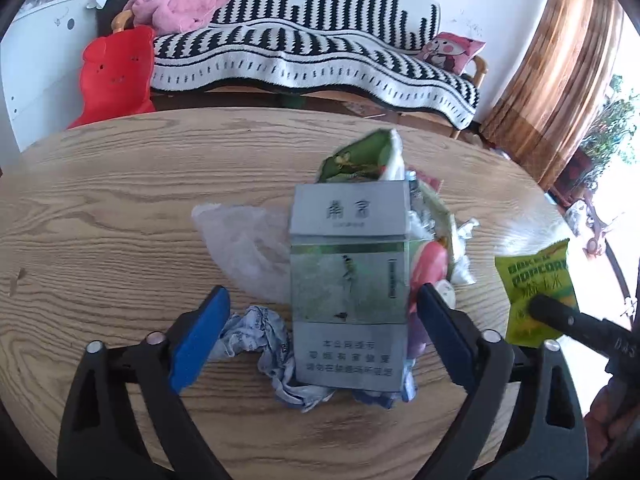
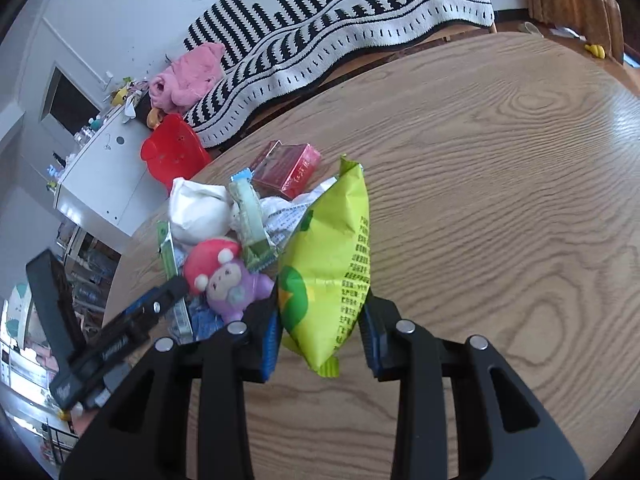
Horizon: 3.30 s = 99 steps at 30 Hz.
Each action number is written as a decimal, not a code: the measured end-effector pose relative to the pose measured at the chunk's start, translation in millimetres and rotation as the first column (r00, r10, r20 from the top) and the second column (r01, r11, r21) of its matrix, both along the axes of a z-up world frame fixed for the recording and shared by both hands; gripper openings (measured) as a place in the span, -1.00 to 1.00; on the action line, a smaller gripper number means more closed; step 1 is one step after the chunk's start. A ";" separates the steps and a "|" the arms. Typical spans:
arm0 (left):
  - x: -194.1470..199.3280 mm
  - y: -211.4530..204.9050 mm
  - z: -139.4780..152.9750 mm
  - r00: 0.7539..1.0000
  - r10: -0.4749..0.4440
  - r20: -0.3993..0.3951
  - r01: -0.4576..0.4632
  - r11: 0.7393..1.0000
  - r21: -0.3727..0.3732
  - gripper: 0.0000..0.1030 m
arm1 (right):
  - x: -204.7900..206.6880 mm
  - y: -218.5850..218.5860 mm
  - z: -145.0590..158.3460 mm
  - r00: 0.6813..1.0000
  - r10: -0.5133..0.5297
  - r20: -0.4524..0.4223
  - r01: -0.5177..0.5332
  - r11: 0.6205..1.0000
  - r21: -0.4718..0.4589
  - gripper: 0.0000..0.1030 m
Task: Collect trash
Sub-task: 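Grasp the white cigarette box with the left tool while the right tool grasps the yellow-green snack bag, then carry both items over the bin and open both tools to drop them, then move both open tools back toward the trash pile on the table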
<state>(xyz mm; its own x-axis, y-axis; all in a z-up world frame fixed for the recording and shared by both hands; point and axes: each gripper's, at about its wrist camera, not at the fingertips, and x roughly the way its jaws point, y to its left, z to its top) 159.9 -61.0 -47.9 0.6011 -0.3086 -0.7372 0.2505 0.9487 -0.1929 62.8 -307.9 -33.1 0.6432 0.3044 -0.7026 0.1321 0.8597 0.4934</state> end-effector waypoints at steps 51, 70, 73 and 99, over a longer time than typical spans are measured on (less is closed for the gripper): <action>-278.9 -390.9 -0.4 0.708 -0.706 0.031 0.705 0.709 0.018 0.07 | -330.1 -329.2 -104.8 0.848 -0.429 -0.312 0.367 0.899 -0.237 -0.34; -300.4 -412.1 -14.7 0.664 -0.748 -0.009 0.748 0.663 0.027 0.08 | -331.7 -342.2 -93.7 0.828 -0.496 -0.262 0.447 0.865 -0.227 0.37; -306.0 -423.2 -23.7 0.643 -0.765 -0.029 0.766 0.643 0.023 0.08 | -340.1 -351.2 -91.4 0.809 -0.530 -0.252 0.492 0.847 -0.203 0.39; -256.2 -357.6 3.5 0.737 -0.676 0.024 0.676 0.737 0.015 0.84 | -307.4 -314.9 -30.7 0.829 -0.549 -0.107 0.537 0.834 -0.126 0.55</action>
